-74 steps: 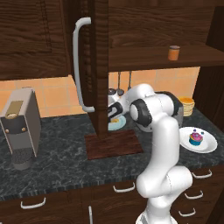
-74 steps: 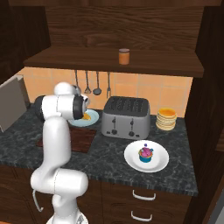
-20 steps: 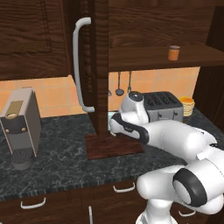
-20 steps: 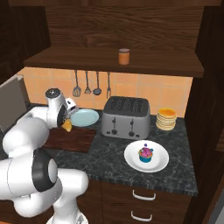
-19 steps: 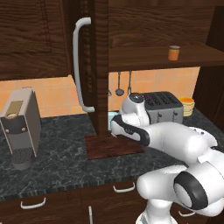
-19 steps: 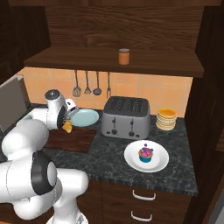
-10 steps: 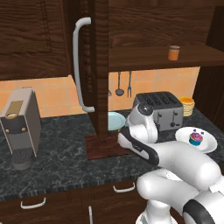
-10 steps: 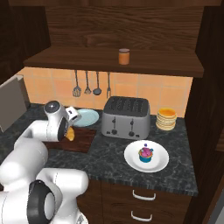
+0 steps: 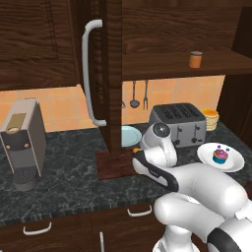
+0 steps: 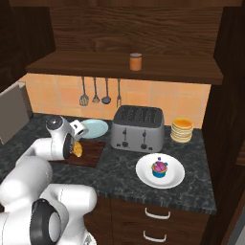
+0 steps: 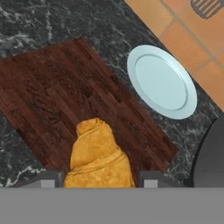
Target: From the different types of pastries on the counter, select a croissant and place it on the cutting board. Then retrieve a jar of jam from the cabinet and place it alongside the croissant on the cutting board.
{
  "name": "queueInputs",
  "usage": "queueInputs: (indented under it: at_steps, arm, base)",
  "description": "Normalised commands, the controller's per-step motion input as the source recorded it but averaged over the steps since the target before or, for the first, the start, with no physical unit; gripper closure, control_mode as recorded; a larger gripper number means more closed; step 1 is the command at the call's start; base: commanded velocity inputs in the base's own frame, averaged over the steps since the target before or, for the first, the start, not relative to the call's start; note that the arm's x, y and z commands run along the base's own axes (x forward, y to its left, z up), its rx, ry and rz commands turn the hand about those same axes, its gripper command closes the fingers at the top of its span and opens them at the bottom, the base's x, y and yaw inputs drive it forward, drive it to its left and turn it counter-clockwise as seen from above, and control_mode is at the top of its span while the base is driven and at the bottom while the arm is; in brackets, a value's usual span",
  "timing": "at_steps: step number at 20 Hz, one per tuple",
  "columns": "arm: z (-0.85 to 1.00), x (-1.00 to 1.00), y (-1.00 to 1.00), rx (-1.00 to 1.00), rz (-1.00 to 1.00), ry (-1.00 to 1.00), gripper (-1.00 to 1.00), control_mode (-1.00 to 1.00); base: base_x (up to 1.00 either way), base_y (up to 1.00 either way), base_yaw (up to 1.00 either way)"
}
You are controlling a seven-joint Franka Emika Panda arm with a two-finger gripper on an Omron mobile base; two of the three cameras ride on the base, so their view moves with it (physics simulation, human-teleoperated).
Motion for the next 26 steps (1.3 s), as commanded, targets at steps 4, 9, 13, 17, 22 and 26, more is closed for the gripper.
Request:
queueInputs:
  at_steps: [4,9,13,17,22,26]
  arm:
    - [-0.05,0.12,0.0,0.0,0.07,0.0,1.0,-1.0]
    - [-0.29,0.21,0.0,-0.04,0.08,0.0,1.0,-1.0]
    - [-0.42,0.2,0.0,-0.07,0.08,0.0,1.0,-1.0]
    - [-0.19,0.07,0.0,-0.04,0.08,0.0,-1.0,-1.0]
    - [0.01,0.0,0.0,0.0,0.04,-0.01,-1.0,-1.0]
    - [0.05,0.0,0.02,0.0,0.04,0.0,-1.0,-1.0]
  base:
    - [0.0,0.0,0.0]
    - [0.0,0.0,0.0]
    - [0.0,0.0,0.0]
    - [0.0,0.0,0.0]
    - [0.0,0.0,0.0]
    - [0.0,0.0,0.0]
